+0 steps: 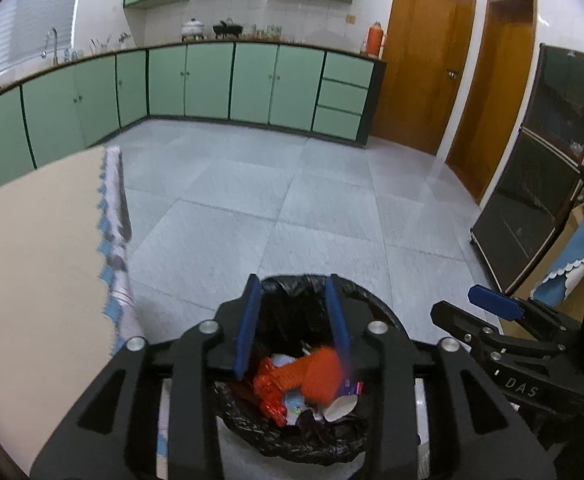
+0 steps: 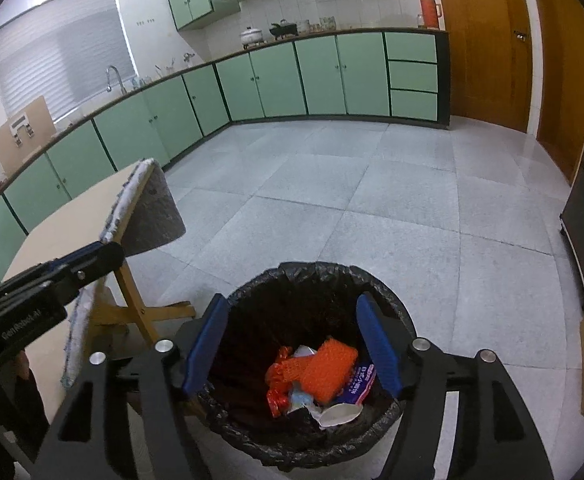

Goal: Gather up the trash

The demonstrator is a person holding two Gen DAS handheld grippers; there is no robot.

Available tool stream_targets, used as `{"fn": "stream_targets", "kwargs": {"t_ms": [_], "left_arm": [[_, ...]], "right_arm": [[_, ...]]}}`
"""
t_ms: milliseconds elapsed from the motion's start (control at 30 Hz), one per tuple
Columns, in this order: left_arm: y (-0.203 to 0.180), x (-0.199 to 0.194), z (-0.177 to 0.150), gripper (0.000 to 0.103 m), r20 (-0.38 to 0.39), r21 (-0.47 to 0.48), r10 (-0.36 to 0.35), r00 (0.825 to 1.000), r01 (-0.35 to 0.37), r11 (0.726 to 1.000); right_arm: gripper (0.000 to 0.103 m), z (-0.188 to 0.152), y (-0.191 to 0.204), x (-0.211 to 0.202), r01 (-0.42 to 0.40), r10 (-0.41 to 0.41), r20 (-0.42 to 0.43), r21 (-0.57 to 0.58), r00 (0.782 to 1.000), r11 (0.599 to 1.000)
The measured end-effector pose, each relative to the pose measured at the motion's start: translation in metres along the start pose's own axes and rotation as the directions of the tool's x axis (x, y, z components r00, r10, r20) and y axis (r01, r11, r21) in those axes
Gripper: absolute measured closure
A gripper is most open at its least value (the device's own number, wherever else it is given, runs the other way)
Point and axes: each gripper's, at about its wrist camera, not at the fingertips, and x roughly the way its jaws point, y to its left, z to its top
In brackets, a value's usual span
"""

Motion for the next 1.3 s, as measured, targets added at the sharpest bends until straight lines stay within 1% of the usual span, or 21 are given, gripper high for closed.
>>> {"fn": "stream_targets", "kwargs": {"t_ms": [100,133,233,267,300,367,433,567,667,1000,1300], "left_arm": [[0.004,-0.016,0.003,0.063,0.028,0.002,0.013,1.0,-0.013,1.0],[0.006,-0.022,0.004,0.059,0.039,0.002,0.016,0.999,-0.016,1.0],[0.014,-0.042,0.005,0.047,0.064,-0.003,0.029,0.998,-0.029,1.0],[0.016,-0.049,0.005,0.043,0.07,-0.006,0.031,0.997,-0.03,1.0],[0.018,-0.057,0.006,0.041,0.079,-0.008,0.035,0.996,-0.034,0.999],[0.022,-0.071,0.006,0.031,0.095,-0.008,0.04,0.995,-0.04,0.999],[0.025,-0.087,0.007,0.026,0.114,-0.008,0.049,0.992,-0.049,0.999],[0.028,-0.114,0.01,0.017,0.142,-0.015,0.065,0.988,-0.064,0.998],[0.028,-0.132,0.013,0.014,0.159,-0.016,0.072,0.985,-0.07,0.997],[0.034,-0.183,0.014,0.01,0.215,-0.026,0.102,0.971,-0.098,0.995],[0.042,-0.219,0.011,0.009,0.258,-0.026,0.126,0.958,-0.124,0.992]], "right_arm": [[0.036,0.004,0.006,-0.012,-0.005,0.005,0.026,-0.013,1.0,1.0],[0.034,0.005,0.008,-0.015,-0.005,0.006,0.033,-0.017,0.999,1.0],[0.023,0.01,0.017,-0.03,-0.002,0.003,0.062,-0.023,0.998,1.0],[0.02,0.012,0.02,-0.036,-0.002,0.003,0.07,-0.024,0.998,1.0],[0.019,0.014,0.024,-0.04,-0.003,0.005,0.077,-0.026,0.997,1.0],[0.012,0.017,0.03,-0.053,-0.008,0.011,0.094,-0.029,0.996,1.0],[0.008,0.019,0.038,-0.067,-0.022,0.026,0.116,-0.034,0.993,0.999],[0.006,0.027,0.053,-0.09,-0.044,0.054,0.147,-0.07,0.988,0.997],[0.006,0.03,0.067,-0.107,-0.065,0.081,0.171,-0.099,0.982,0.993],[0.006,0.035,0.102,-0.149,-0.127,0.161,0.209,-0.167,0.965,0.978],[0.006,0.035,0.128,-0.173,-0.14,0.191,0.235,-0.219,0.953,0.966]]}}
